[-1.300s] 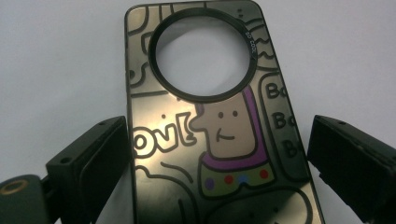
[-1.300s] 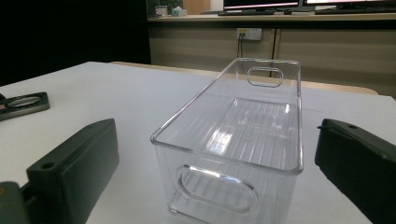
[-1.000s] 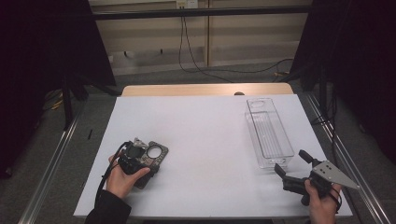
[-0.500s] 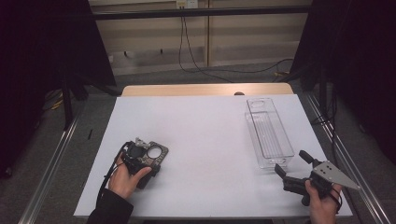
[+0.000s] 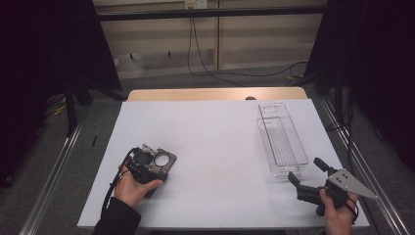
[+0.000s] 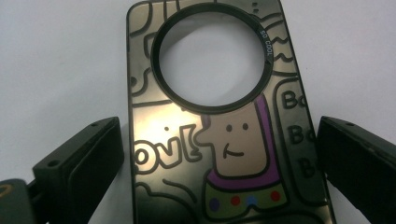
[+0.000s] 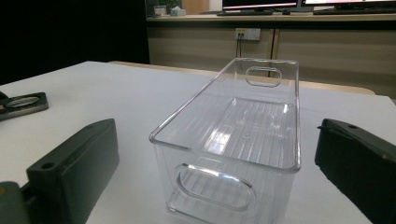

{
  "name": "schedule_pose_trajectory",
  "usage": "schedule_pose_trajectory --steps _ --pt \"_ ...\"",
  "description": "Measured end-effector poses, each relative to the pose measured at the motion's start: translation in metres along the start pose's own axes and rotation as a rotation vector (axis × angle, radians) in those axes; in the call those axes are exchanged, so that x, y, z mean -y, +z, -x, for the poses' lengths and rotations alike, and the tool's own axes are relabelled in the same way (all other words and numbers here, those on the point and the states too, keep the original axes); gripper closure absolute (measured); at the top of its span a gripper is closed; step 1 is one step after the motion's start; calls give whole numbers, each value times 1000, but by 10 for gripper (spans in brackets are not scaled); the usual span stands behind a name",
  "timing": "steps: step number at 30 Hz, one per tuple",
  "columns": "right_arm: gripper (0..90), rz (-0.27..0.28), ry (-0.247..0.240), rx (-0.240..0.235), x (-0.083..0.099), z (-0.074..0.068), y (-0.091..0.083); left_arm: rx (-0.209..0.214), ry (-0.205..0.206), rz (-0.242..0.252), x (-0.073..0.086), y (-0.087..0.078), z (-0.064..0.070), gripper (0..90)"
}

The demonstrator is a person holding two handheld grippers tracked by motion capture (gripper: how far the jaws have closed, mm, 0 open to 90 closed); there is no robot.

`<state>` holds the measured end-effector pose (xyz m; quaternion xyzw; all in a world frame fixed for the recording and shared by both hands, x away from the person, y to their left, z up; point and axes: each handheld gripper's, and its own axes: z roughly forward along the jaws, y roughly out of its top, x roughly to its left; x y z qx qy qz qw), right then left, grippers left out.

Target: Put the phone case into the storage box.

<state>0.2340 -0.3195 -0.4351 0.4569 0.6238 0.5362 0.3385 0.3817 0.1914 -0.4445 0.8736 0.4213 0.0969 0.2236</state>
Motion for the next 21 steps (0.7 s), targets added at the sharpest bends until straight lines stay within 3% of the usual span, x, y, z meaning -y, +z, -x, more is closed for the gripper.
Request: schedule_pose_trajectory --steps 8,21 --pt "0 -10 -7 2 0 0 1 3 -11 3 0 -3 -2 91" --pt "0 -12 -8 1 1 0 1 7 -3 -8 -2 -5 -5 118"
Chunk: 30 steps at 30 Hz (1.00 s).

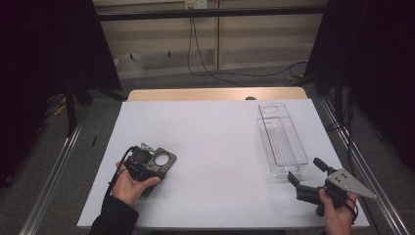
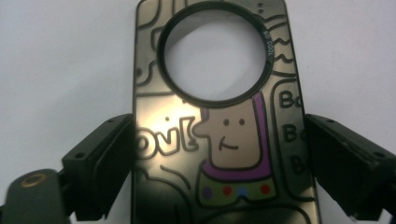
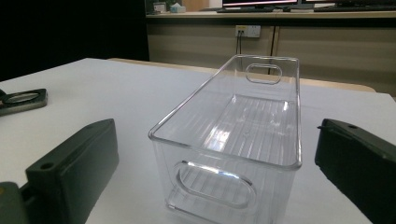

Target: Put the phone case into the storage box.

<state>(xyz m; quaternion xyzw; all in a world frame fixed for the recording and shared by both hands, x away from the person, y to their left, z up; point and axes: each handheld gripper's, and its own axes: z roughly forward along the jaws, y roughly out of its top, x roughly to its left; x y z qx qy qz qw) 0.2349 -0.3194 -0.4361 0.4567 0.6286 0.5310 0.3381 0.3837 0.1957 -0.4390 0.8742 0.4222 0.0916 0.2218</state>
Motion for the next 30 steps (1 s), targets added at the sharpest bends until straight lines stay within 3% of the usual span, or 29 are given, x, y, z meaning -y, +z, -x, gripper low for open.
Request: schedule_pose_trajectory --steps 15,20,30 --pt "0 1 0 0 0 -1 0 20 -16 32 2 -4 -4 124" --pt "0 1 -2 0 -1 -1 0 46 -5 94 2 -10 -1 124" --pt "0 3 -3 0 -1 -1 0 92 -23 234 2 -23 0 124"
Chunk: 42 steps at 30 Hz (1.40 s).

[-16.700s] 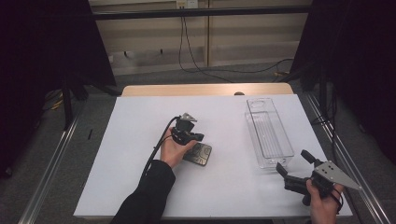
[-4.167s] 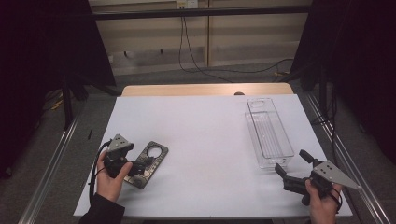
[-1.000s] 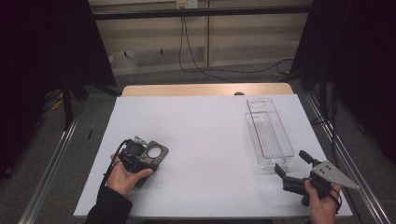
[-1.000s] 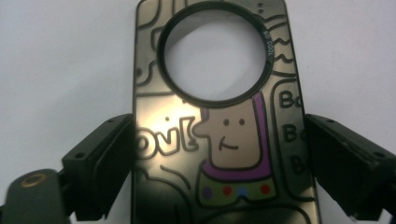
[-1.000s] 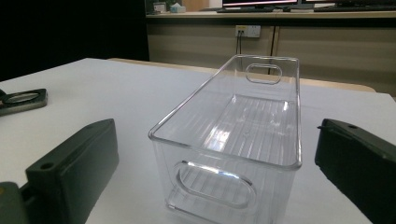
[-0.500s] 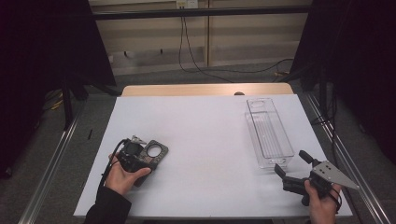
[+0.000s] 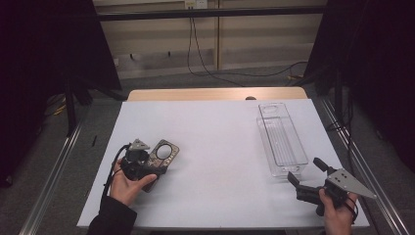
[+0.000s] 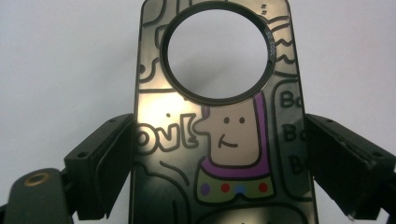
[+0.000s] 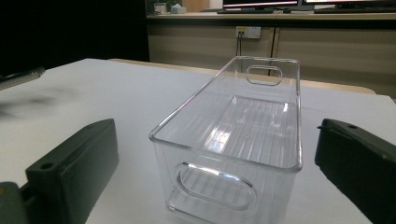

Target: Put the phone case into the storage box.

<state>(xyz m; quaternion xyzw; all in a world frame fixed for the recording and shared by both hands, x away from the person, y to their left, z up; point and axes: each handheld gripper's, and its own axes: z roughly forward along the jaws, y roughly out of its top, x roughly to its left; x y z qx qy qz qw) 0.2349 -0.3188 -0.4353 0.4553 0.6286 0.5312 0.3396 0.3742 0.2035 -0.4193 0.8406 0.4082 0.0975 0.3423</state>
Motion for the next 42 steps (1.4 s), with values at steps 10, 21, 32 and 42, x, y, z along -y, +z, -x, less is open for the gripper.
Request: schedule_pose_trajectory --steps 10,21,32,42 --pt "0 1 1 -1 0 0 0 43 19 85 -2 -10 4 124" --pt "0 2 0 -4 0 0 0 70 81 221 -1 -19 14 124" --pt "0 0 -5 -9 0 -1 0 173 121 298 -1 -18 21 124" --pt "0 -1 -3 -11 0 -1 0 272 94 399 -1 -23 24 123"
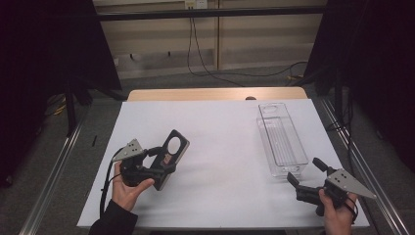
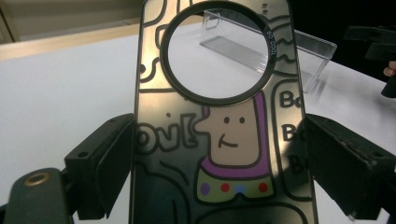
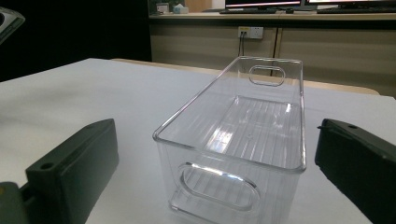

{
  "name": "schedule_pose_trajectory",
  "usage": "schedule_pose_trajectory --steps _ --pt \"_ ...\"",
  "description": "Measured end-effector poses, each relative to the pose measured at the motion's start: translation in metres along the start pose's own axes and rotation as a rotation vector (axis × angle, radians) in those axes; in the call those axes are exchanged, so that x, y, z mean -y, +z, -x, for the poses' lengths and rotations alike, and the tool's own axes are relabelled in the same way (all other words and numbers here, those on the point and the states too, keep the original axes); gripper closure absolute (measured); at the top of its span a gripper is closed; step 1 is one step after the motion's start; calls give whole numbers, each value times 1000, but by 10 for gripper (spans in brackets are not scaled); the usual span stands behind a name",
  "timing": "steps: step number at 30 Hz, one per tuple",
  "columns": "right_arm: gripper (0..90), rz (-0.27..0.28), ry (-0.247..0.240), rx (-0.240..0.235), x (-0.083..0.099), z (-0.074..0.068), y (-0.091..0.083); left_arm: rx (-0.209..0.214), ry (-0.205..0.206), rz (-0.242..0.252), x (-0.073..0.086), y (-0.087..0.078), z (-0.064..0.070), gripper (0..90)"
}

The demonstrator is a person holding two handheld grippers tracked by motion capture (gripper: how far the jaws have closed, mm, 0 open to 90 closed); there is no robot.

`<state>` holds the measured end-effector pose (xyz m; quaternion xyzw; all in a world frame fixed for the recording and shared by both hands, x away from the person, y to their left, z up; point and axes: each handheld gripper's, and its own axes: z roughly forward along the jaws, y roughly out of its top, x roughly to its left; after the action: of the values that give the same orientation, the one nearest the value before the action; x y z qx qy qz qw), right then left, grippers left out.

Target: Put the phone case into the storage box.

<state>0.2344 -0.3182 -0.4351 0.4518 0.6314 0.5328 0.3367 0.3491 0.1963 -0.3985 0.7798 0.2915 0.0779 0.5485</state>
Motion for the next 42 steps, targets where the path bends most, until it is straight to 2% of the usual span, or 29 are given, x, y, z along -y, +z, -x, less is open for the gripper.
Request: schedule_pose_trajectory --steps 4,11,16,18,27,30,34,36,38,40,42 --pt "0 1 1 -7 0 -1 0 15 10 20 -1 0 3 123" --pt "0 8 2 -35 -1 -3 1 88 55 75 0 7 13 123" --pt "0 13 2 -60 -2 -5 1 95 83 98 1 11 17 123" --pt "0 12 2 -74 -3 -6 2 91 89 99 1 12 18 123" --pt "0 32 -33 -158 -10 -18 4 146 97 95 0 18 28 123" --pt "0 24 -44 -187 -11 -21 6 169 121 82 -1 23 35 123" --pt "0 21 -51 -221 -13 -26 9 194 127 79 -2 29 41 123" --pt "0 22 -55 -235 -15 -27 10 214 103 82 -2 32 42 123" --pt "0 23 -59 -242 -16 -29 12 200 125 69 -2 33 43 123" --pt "0 22 -58 -259 -18 -31 15 208 110 76 -2 34 43 123" --pt "0 17 -60 -280 -19 -33 18 205 119 76 -3 35 44 123"
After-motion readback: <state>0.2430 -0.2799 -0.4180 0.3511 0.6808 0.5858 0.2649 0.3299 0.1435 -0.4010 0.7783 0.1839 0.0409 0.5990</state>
